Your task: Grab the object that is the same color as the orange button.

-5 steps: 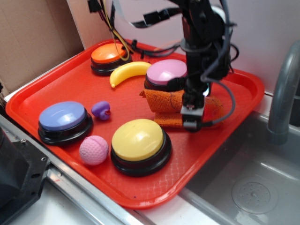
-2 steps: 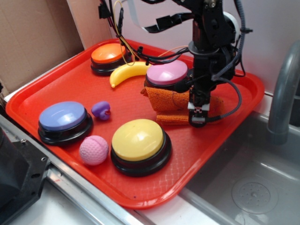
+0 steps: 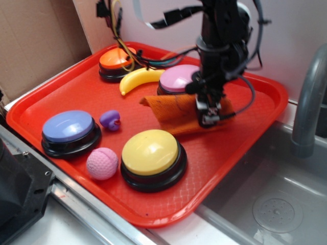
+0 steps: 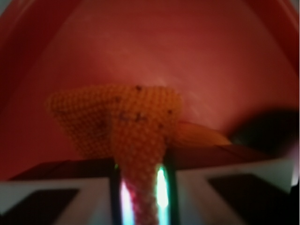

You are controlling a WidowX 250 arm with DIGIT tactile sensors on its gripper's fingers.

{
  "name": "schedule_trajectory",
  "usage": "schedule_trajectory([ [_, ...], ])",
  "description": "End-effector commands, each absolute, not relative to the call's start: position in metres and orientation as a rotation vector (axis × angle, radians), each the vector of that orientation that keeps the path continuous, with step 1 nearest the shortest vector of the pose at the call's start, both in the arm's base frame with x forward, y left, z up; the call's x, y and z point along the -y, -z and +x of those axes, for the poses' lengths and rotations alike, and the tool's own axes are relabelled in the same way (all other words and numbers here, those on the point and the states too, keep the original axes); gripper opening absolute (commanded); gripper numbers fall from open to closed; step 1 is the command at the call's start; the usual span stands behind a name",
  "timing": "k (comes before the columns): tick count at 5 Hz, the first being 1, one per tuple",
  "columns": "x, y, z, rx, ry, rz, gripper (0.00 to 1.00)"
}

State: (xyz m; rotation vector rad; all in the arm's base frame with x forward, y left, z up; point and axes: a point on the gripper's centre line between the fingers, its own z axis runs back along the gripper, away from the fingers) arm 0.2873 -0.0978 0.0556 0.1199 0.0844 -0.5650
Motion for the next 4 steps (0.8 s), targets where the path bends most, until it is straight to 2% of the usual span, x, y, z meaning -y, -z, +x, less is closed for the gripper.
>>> schedule_trajectory([
  [1, 0.039, -0.147, 0.264, -0.007, 0.195, 0.059, 0.0],
  [2, 0.002, -0.17, 0.244, 0.028, 0.035, 0.053, 0.0],
  [3, -0.02, -0.182, 0.22, 0.08, -0.092, 0.04, 0.0],
  [4, -0.023, -0.182, 0.216, 0.058, -0.147, 0.032, 0.0],
])
